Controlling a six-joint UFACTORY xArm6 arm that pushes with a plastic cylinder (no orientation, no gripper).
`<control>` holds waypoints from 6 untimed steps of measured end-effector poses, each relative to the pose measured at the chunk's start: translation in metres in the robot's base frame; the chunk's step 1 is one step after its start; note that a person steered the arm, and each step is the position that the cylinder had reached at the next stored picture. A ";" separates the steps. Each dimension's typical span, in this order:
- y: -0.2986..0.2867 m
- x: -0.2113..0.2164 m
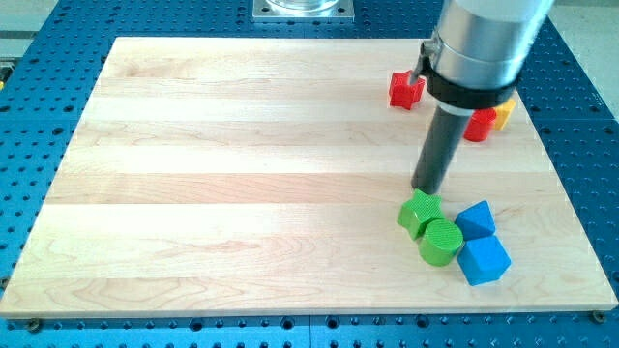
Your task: Nudge the green star to the left of the triangle
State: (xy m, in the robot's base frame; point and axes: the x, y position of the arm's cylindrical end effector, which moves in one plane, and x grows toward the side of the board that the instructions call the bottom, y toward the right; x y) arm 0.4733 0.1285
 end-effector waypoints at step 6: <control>-0.043 -0.154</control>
